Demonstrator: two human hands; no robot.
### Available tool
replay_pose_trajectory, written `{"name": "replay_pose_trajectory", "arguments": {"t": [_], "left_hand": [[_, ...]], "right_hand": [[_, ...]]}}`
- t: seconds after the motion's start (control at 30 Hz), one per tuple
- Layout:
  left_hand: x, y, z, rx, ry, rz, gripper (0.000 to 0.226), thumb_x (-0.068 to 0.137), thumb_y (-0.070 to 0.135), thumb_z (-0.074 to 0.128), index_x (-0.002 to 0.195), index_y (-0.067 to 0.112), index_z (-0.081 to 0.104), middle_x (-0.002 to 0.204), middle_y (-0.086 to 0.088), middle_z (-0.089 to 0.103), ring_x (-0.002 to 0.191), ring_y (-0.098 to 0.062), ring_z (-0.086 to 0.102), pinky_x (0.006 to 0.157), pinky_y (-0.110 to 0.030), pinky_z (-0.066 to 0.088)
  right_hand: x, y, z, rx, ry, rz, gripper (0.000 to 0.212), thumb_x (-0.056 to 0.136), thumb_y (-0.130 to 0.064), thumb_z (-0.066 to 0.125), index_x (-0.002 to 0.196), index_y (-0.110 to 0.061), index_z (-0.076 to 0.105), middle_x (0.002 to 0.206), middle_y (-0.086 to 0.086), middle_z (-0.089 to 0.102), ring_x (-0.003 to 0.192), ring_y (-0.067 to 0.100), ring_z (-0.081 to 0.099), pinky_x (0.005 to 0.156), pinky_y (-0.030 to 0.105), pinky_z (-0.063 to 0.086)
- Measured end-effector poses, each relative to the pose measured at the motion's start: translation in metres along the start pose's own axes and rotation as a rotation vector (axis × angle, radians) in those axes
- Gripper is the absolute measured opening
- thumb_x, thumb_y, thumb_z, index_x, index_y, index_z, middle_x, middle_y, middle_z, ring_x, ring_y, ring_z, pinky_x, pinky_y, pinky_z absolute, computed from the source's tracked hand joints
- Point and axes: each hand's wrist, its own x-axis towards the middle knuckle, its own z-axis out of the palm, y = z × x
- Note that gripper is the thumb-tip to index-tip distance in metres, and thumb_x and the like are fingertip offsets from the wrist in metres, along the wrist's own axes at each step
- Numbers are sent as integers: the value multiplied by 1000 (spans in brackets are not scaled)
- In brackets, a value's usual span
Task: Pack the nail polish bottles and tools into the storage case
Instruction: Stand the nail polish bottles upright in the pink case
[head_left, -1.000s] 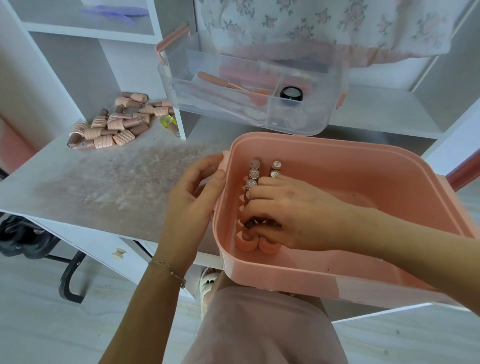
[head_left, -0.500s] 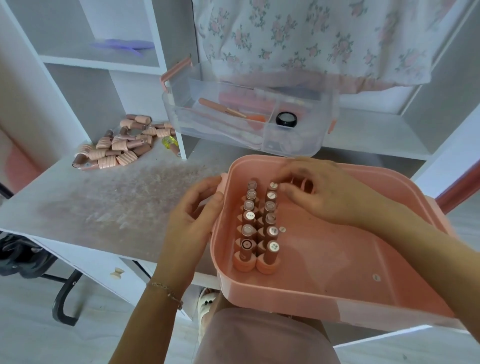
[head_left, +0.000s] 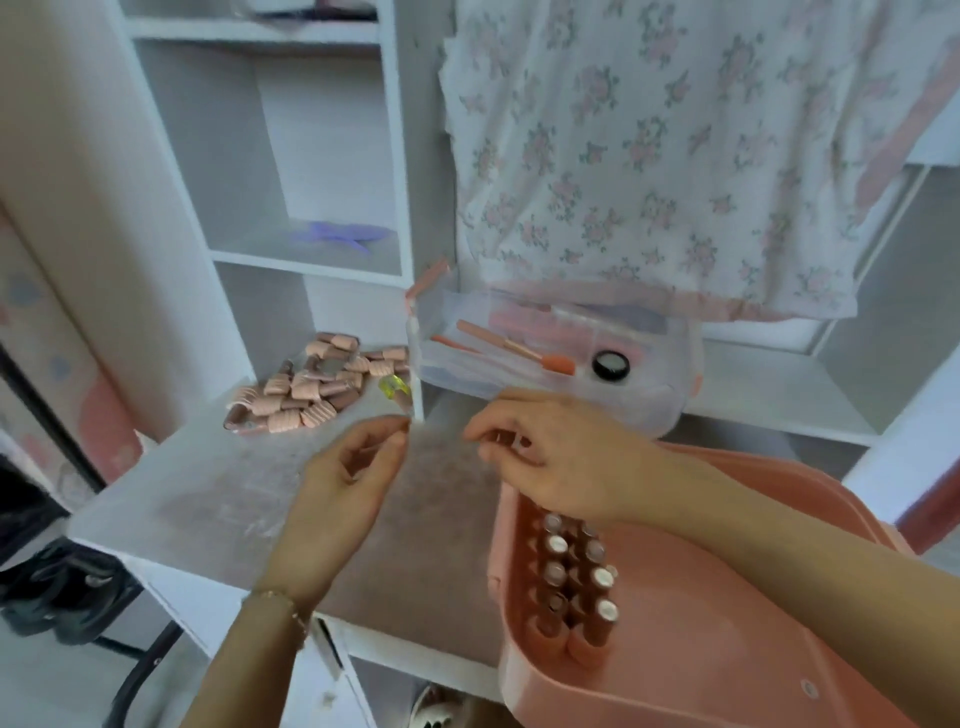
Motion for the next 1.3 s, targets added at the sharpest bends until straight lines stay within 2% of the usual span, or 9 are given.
{"name": "replay_pose_trajectory", "arguments": {"t": [0.17, 0.3, 0.37, 0.57, 0.67, 0.8, 0.93, 1.1, 1.3], "left_hand": [[34, -20, -76, 168, 150, -20, 16, 91, 21, 56, 88, 35, 62, 91, 16, 65, 90, -8, 61, 76, -18, 43], [55, -60, -120, 306, 240, -116, 17, 91, 18, 56, 105, 18, 63, 119, -6, 64, 95, -19, 61, 86, -32, 46], [65, -80, -136, 390, 264, -157, 23, 91, 16, 55, 112, 12, 62, 120, -10, 63, 98, -22, 61, 89, -34, 47], [106, -122, -169, 534, 301, -245, 35, 91, 16, 52, 124, 6, 54, 126, -14, 57, 108, -29, 58, 94, -34, 42], [136, -134, -176, 622, 333, -294, 39, 93, 24, 49, 127, 4, 52, 126, -18, 55, 111, -33, 55, 94, -36, 41], [169, -142, -170, 709, 277, -352, 42, 90, 47, 48, 103, 11, 66, 107, -13, 65, 95, -30, 58, 77, -31, 44], [189, -146, -174, 842, 222, -412, 30, 87, 38, 53, 94, 12, 68, 99, -11, 67, 90, -29, 59, 71, -29, 44], [186, -147, -166, 824, 310, -481, 27, 87, 29, 51, 95, 8, 65, 99, -13, 66, 83, -29, 54, 67, -28, 40], [148, -120, -159, 521, 573, -99, 15, 84, 27, 56, 79, 14, 51, 93, -10, 65, 86, -26, 54, 71, -34, 43]], "right_hand": [[75, -36, 33, -1, -70, -17, 29, 92, -25, 46, 119, -18, 55, 122, 2, 58, 111, 19, 52, 93, 29, 40], [139, -48, 83, -6, -232, 63, 36, 92, -20, 43, 124, -7, 49, 128, 13, 53, 116, 29, 49, 95, 36, 41], [167, -46, 111, 54, -260, 164, 31, 91, -17, 43, 117, -3, 52, 121, 17, 56, 111, 33, 52, 87, 33, 44], [226, -28, 179, 449, 53, 686, 28, 91, -21, 48, 108, -2, 61, 117, 17, 62, 109, 32, 56, 81, 28, 44], [243, -20, 195, 511, 69, 831, 41, 91, -39, 47, 109, -4, 59, 115, 15, 63, 106, 31, 58, 76, 27, 42], [267, -5, 199, 334, -62, 859, 58, 86, -53, 47, 118, -5, 49, 116, 10, 60, 105, 28, 58, 79, 32, 45], [280, -7, 196, 334, -138, 787, 28, 84, -37, 50, 99, -14, 57, 106, 8, 62, 102, 25, 59, 73, 29, 45], [258, -5, 202, 405, -105, 807, 39, 80, -36, 53, 110, -12, 59, 108, 6, 65, 97, 23, 60, 74, 29, 46], [233, -15, 174, 448, -68, 732, 17, 80, -33, 54, 74, -17, 53, 66, -2, 53, 62, 13, 54, 52, 23, 40]]}}
